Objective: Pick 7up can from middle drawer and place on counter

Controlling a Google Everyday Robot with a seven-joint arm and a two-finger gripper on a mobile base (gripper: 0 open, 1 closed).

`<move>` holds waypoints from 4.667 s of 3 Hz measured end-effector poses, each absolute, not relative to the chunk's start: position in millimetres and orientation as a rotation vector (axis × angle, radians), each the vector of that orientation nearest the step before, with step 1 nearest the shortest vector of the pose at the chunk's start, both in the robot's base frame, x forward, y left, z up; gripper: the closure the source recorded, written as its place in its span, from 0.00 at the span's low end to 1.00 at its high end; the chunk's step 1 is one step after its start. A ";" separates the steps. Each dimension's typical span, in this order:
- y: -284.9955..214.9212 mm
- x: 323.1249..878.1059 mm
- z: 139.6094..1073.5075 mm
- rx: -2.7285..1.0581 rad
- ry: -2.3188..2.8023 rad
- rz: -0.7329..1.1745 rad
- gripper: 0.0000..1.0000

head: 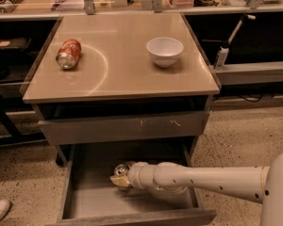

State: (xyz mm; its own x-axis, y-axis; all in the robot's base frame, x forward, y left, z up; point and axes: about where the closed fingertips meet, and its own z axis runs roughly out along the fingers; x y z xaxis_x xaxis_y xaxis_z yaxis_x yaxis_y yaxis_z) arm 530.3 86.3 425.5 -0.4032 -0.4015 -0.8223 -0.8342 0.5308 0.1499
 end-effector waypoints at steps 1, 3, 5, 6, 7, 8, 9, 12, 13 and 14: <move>86.3 530.3 425.7 -1.001 2.011 0.726 0.89; 82.3 518.4 489.3 -0.962 2.014 0.730 1.00; 71.8 487.0 585.8 -0.857 2.040 0.683 1.00; 71.8 487.0 585.9 -0.857 2.040 0.683 1.00; 78.7 483.3 618.1 -0.854 2.013 0.686 1.00; 86.1 479.3 663.1 -0.850 1.980 0.673 1.00; 90.6 482.9 707.8 -0.872 1.946 0.641 1.00; 95.9 483.2 768.8 -0.917 1.890 0.597 1.00; 93.8 484.6 821.1 -0.927 1.825 0.514 1.00; 89.5 497.4 871.4 -0.933 1.770 0.455 1.00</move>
Offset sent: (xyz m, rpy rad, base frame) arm -0.0013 -0.0034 0.0626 0.0354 -0.0260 0.0031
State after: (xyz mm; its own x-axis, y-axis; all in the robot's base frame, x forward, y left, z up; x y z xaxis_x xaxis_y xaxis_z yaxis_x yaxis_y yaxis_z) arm 497.4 89.5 871.4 -0.1603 -0.3774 -0.9121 -0.7704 0.6255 -0.1234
